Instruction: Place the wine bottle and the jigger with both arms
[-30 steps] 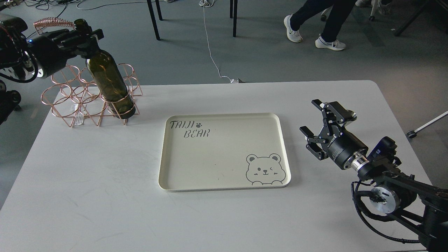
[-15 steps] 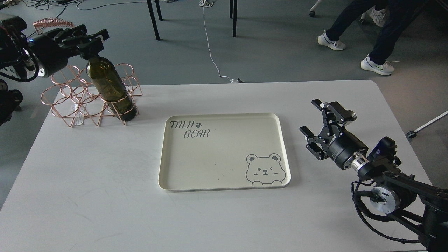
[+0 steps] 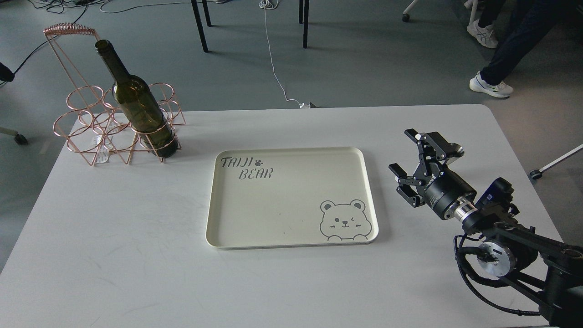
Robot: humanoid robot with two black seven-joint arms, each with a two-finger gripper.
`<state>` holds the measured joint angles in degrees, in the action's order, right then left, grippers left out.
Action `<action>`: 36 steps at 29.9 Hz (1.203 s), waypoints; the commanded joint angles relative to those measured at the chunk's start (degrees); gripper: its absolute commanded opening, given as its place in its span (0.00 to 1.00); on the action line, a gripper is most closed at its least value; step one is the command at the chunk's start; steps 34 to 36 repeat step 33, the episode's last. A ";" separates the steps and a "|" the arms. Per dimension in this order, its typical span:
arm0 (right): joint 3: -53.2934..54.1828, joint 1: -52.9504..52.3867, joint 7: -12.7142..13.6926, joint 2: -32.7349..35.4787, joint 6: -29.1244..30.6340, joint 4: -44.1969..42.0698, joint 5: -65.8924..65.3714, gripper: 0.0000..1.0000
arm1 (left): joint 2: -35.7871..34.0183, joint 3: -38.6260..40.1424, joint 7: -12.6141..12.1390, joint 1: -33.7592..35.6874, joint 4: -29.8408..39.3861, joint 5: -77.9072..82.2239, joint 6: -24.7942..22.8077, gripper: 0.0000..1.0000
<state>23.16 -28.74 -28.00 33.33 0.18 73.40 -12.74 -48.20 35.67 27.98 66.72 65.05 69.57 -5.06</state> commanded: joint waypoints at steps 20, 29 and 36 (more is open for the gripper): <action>3.21 0.00 0.00 -2.48 0.09 -7.57 0.35 0.99 | 31.67 21.54 -3.73 -50.88 9.23 -22.72 -9.87 0.98; 3.30 -0.09 0.00 -3.35 0.09 -7.22 0.44 0.99 | 32.99 25.68 -0.48 -58.28 8.17 -25.63 -10.41 0.98; 5.14 0.00 0.00 -3.44 0.09 -7.22 0.44 0.99 | 33.26 27.08 0.02 -59.42 8.60 -25.89 -10.58 0.98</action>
